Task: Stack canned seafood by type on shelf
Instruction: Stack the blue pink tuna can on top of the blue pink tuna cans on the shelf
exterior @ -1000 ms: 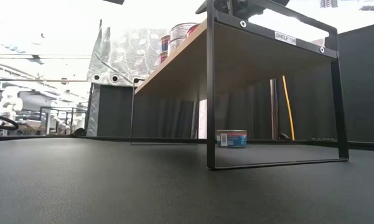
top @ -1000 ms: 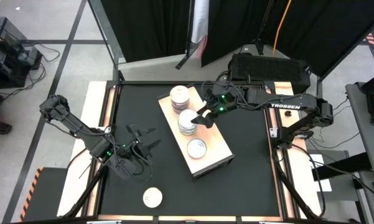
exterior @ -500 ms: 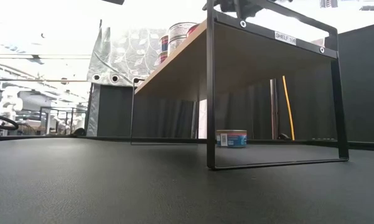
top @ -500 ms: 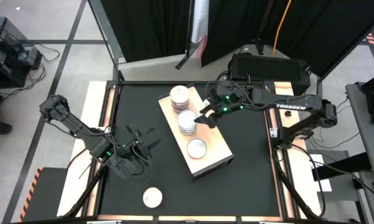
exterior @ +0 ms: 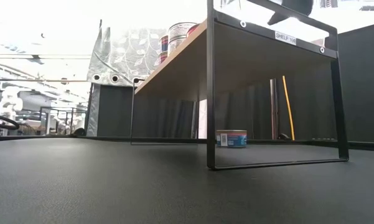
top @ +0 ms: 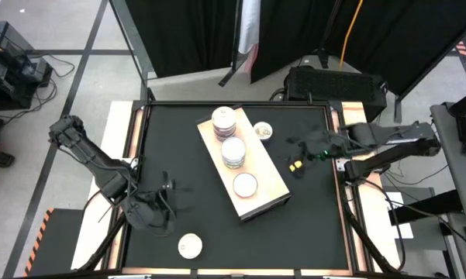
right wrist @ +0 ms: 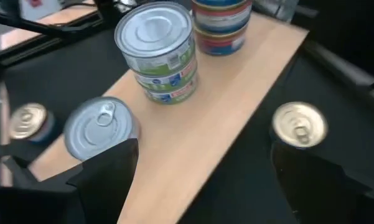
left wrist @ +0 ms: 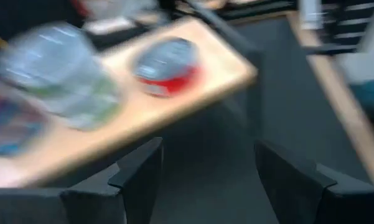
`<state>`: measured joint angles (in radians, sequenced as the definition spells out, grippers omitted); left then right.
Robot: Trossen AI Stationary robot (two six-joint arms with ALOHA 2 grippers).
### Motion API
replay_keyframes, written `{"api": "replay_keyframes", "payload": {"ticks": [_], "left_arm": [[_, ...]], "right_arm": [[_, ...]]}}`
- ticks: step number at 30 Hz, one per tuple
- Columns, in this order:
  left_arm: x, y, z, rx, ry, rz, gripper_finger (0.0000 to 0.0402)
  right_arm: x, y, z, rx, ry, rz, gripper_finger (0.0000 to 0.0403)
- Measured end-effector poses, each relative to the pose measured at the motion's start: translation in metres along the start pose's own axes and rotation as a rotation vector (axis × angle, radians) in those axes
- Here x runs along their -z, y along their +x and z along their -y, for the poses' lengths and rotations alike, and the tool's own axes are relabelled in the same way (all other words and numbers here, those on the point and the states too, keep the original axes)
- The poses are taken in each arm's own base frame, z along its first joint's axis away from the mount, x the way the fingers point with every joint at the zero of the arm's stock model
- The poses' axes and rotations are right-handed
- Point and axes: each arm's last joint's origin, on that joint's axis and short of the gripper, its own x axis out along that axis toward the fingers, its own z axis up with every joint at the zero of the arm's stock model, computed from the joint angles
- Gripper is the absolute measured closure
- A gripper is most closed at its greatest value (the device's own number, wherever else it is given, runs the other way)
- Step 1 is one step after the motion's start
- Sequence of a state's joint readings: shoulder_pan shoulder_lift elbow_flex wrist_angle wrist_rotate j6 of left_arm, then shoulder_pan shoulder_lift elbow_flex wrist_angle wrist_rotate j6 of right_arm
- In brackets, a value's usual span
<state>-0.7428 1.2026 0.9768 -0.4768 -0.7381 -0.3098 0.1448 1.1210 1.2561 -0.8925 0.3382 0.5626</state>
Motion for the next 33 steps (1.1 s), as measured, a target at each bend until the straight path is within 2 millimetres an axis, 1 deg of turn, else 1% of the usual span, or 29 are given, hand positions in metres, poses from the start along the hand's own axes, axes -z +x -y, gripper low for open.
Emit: {"api": "replay_keyframes", "payload": {"ticks": [2,4,8,10,12,20,24,28,30,33], "left_arm": [[0.001,-0.002,0.006,0.112,-0.065,-0.025,0.0148],[-0.002,-0.003,0.014,0.230,-0.154,-0.028,0.0148],[-0.002,-0.004,0.034,0.437,-0.285,-0.072,0.0148],[0.002,-0.004,0.045,0.497,-0.333,-0.121,0.0148],[0.008,-0.002,0.055,0.511,-0.375,-0.174,0.0148],[0.042,0.018,0.096,0.463,-0.524,-0.387,0.0148],[0.057,0.020,0.116,0.464,-0.576,-0.483,0.0148],[0.058,0.017,0.136,0.479,-0.584,-0.507,0.0154],[0.058,0.017,0.144,0.477,-0.562,-0.504,0.0165],[0.059,0.019,0.154,0.445,-0.504,-0.452,0.0190]], "right_arm": [[0.010,-0.003,-0.005,0.039,-0.027,0.031,0.0044],[0.023,-0.001,-0.009,0.067,-0.050,0.042,0.0044],[0.047,0.014,-0.016,0.095,-0.062,0.046,0.0044],[0.058,0.023,-0.018,0.082,-0.048,0.052,0.0044],[0.066,0.028,-0.020,0.063,-0.048,0.037,0.0044],[0.066,0.023,-0.024,0.000,-0.041,0.031,0.0044],[0.069,0.022,-0.027,-0.013,-0.048,0.029,0.0044],[0.071,0.020,-0.030,-0.024,-0.034,0.037,0.0044],[0.072,0.018,-0.032,-0.020,-0.035,0.047,0.0044],[0.074,0.017,-0.034,-0.019,-0.035,0.056,0.0044]]}}
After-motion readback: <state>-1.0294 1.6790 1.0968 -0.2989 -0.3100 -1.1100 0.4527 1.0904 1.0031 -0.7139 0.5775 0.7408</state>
